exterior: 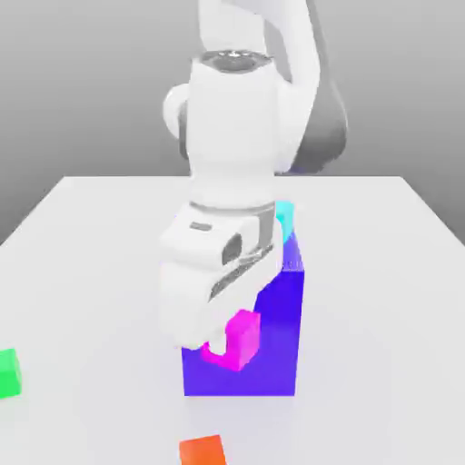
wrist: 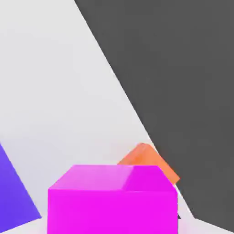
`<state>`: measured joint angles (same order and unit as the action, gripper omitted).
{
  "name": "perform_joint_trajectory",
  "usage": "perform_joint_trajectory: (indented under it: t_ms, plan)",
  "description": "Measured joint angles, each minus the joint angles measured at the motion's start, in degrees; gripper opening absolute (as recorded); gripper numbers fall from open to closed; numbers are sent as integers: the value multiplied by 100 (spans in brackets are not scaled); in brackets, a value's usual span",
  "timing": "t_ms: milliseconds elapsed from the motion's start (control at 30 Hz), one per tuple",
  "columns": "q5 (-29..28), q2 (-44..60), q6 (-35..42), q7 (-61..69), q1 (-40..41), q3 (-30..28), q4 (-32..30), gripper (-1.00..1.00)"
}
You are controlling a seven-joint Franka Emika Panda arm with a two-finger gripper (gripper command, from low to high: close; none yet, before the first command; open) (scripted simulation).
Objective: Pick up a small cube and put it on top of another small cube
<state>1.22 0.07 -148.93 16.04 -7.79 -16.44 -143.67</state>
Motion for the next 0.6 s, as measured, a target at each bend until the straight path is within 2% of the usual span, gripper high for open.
perform_joint_trajectory:
  t_ms: [367,433,600]
  plan:
    - [874,954,375,313,1855,-1119,773,-100]
    - [936,1091,310,222,2026,-1294,737,-100]
    - [1722,1970,-399,692,2471,-856,760,-100]
